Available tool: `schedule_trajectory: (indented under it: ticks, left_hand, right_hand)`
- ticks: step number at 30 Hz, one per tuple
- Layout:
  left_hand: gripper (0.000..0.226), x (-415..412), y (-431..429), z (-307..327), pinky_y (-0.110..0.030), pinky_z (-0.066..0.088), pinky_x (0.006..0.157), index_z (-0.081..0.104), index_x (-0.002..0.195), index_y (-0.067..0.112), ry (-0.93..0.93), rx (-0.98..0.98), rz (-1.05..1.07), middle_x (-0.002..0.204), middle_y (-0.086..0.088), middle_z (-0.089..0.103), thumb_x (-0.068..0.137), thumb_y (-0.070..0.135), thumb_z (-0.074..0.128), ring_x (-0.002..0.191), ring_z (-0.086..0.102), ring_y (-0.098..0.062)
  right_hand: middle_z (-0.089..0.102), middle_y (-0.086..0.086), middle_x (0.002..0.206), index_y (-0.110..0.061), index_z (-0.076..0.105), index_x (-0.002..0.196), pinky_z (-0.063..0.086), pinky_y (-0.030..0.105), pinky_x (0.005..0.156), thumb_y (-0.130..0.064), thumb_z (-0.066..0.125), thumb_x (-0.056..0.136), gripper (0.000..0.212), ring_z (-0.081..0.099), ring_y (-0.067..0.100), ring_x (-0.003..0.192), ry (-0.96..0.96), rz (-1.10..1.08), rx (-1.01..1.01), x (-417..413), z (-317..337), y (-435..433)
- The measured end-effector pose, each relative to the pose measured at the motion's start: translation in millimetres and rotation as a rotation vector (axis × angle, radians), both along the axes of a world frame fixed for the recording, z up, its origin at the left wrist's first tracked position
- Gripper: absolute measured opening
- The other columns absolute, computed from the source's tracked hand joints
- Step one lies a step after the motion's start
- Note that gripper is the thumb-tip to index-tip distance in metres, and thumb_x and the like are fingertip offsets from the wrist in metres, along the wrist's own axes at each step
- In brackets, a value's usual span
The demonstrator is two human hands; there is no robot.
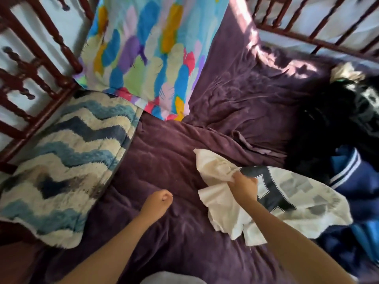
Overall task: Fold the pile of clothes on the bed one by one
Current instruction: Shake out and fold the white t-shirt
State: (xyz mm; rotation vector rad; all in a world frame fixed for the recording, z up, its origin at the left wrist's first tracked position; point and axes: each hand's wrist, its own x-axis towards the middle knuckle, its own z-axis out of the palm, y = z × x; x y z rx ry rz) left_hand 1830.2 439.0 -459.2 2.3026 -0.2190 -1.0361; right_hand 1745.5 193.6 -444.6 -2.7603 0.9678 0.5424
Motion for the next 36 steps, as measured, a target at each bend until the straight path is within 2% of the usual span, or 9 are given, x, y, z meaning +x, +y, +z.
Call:
schedule_trajectory:
  ticks: [4, 8, 12, 16, 20, 22, 26, 29, 36]
  left_hand:
    - [0.025, 1.3, -32.7, 9.8, -0.02, 0.04, 0.083, 0.063, 0.112, 0.011, 0.037, -0.08, -0.099, 0.112, -0.005, 0.066, 0.091, 0.022, 0.056, 0.104, 0.06, -0.017]
    - [0.053, 8.3, -78.8, 36.8, -0.022, 0.038, 0.092, 0.048, 0.132, 0.015, 0.014, -0.226, -0.117, 0.126, -0.007, 0.055, 0.084, 0.031, 0.067, 0.114, 0.054, -0.019]
    - [0.078, 8.6, -127.2, 78.4, -0.026, 0.041, 0.099, 0.039, 0.138, 0.013, 0.004, -0.51, -0.182, 0.128, -0.004, 0.047, 0.073, 0.031, 0.079, 0.121, 0.049, -0.022]
    - [0.085, 1.6, -160.7, 135.1, 0.0, 0.034, 0.084, 0.034, 0.134, 0.029, -0.126, -0.801, -0.317, 0.127, 0.008, 0.05, 0.065, 0.037, 0.082, 0.11, 0.05, -0.006]
    - [0.073, 2.3, -166.8, 190.3, -0.007, 0.043, 0.08, 0.046, 0.122, 0.036, -0.271, -1.011, -0.345, 0.105, 0.023, 0.057, 0.057, 0.04, 0.078, 0.098, 0.056, 0.008]
    - [0.048, 0.7, -163.7, 205.9, -0.003, 0.041, 0.07, 0.054, 0.105, 0.04, -0.32, -0.955, -0.401, 0.092, 0.024, 0.059, 0.06, 0.047, 0.068, 0.09, 0.059, 0.006]
    - [0.054, -1.6, -156.3, 213.8, -0.011, 0.043, 0.084, 0.052, 0.123, 0.025, -0.361, -0.862, -0.331, 0.11, 0.014, 0.057, 0.075, 0.037, 0.073, 0.102, 0.056, -0.003]
    - [0.042, -10.0, -144.0, 214.6, -0.01, 0.046, 0.076, 0.061, 0.102, 0.033, -0.275, -0.766, -0.398, 0.094, 0.015, 0.066, 0.07, 0.057, 0.07, 0.092, 0.061, 0.001]
    - [0.031, -39.5, -144.4, 187.9, -0.024, 0.043, 0.082, 0.064, 0.109, 0.015, -0.424, -0.525, -0.5, 0.105, 0.001, 0.067, 0.086, 0.035, 0.063, 0.099, 0.061, -0.015]
  right_hand:
    - [0.068, 0.018, 0.096, -0.003, 0.059, 0.106, 0.038, 0.034, 0.076, -0.016, 0.058, 0.086, 0.023, 0.059, 0.036, 0.094, -0.42, -0.302, 0.138, 8.1, 86.0, -26.2]
    - [0.059, 0.002, 0.072, -0.003, 0.064, 0.092, 0.026, 0.023, 0.06, -0.006, 0.062, 0.083, 0.009, 0.05, 0.02, 0.072, -0.77, -0.313, 0.06, 3.7, 186.4, -58.8]
    - [0.052, -0.004, 0.061, -0.012, 0.059, 0.076, 0.035, 0.02, 0.053, -0.006, 0.06, 0.083, 0.009, 0.046, 0.013, 0.057, -1.007, -0.341, 0.033, -12.1, 268.7, -69.5]
    - [0.049, -0.003, 0.055, -0.013, 0.059, 0.067, 0.032, 0.011, 0.041, -0.007, 0.057, 0.084, 0.018, 0.042, 0.002, 0.043, -1.191, -0.405, 0.065, -23.5, 327.3, -58.1]
    - [0.048, -0.014, 0.045, -0.021, 0.055, 0.058, 0.035, 0.012, 0.043, -0.009, 0.052, 0.083, 0.027, 0.041, -0.001, 0.042, -1.325, -0.368, 0.122, -40.0, 381.9, -44.4]
    - [0.047, -0.013, 0.045, -0.022, 0.055, 0.057, 0.037, 0.017, 0.046, -0.011, 0.052, 0.082, 0.028, 0.042, 0.002, 0.044, -1.407, -0.369, 0.146, -50.2, 405.6, -44.3]
    - [0.039, -0.014, 0.034, -0.024, 0.057, 0.041, 0.031, 0.011, 0.038, -0.011, 0.051, 0.078, 0.04, 0.035, -0.001, 0.034, -1.586, -0.336, 0.332, -75.2, 436.4, -49.6]
    - [0.048, -0.014, 0.039, -0.024, 0.064, 0.043, 0.037, 0.012, 0.042, -0.008, 0.048, 0.079, 0.043, 0.045, 0.0, 0.039, -1.649, -0.291, 0.49, -95.6, 441.2, -56.4]
    - [0.063, 0.001, 0.073, -0.017, 0.068, 0.078, 0.047, 0.013, 0.046, -0.008, 0.052, 0.092, 0.023, 0.058, 0.01, 0.061, -1.232, -0.357, 0.396, -140.8, 403.8, -70.1]
